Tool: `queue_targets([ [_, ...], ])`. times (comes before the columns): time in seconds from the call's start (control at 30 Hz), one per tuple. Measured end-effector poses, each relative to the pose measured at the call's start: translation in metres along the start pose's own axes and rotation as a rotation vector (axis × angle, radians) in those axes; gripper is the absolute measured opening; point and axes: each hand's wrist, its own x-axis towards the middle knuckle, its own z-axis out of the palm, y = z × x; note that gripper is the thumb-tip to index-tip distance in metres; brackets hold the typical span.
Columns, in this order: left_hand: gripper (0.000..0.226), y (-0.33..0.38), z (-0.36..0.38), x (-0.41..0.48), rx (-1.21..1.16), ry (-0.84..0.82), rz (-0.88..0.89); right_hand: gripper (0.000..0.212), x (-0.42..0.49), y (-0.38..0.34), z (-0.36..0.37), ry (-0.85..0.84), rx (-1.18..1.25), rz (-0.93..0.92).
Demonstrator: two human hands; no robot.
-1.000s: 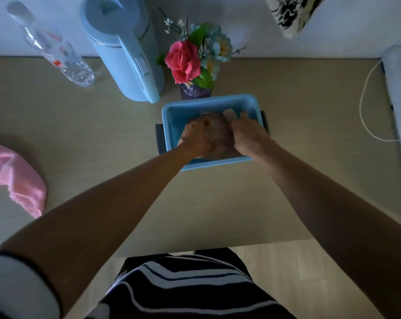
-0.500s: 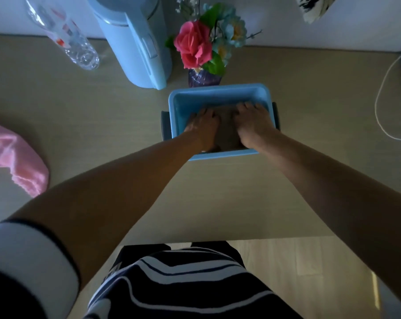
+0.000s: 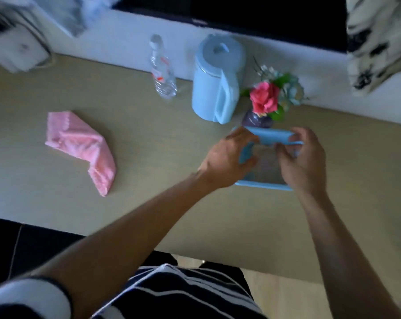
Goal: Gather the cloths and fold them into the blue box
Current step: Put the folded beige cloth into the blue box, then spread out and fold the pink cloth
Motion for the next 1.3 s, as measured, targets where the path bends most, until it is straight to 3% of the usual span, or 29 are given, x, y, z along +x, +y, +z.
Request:
queue_targets([
  [0.1, 0.031, -0.028, -0.058, -0.037, 0.001, 0.221, -0.132, 0.041, -0.024, -0.056, 0.027, 0.031, 0.187, -0.001],
  [0.23, 0.031, -0.106, -0.121, -0.102, 0.203, 0.355, -0.382, 0.050, -0.059, -0.121, 0.104, -0.147, 0.345, -0.072],
  [0.3, 0.038, -0.142, -0.146, -0.132, 0.305, 0.320, -0.577, 0.050, -0.078, -0.148, 0.143, -0.255, 0.356, -0.129],
  [0.4, 0.056, -0.180, -0.170, -0.164, 0.448, 0.138, -0.801, 0.046, -0.107, -0.178, 0.188, -0.374, 0.348, -0.169],
  [0.6, 0.062, -0.216, -0.183, -0.183, 0.417, -0.039, -0.942, 0.049, -0.149, -0.198, 0.234, -0.514, 0.294, -0.198],
  [0.73, 0.054, -0.222, -0.188, -0.184, 0.294, -0.043, -0.902, 0.050, -0.156, -0.193, 0.239, -0.521, 0.236, -0.176],
  [0.87, 0.035, -0.220, -0.197, -0.182, 0.222, 0.148, -0.762, 0.046, -0.154, -0.188, 0.236, -0.507, 0.210, -0.113],
  [1.0, 0.048, -0.203, -0.211, -0.176, 0.158, 0.334, -0.536, 0.038, -0.148, -0.183, 0.236, -0.511, 0.243, -0.026],
  [1.2, 0.011, -0.155, -0.228, -0.155, 0.057, 0.396, -0.315, 0.059, -0.132, -0.202, 0.226, -0.622, 0.365, 0.032],
  [1.3, 0.006, -0.135, -0.235, -0.145, 0.085, 0.366, -0.225, 0.038, -0.124, -0.218, 0.215, -0.600, 0.460, 0.049],
])
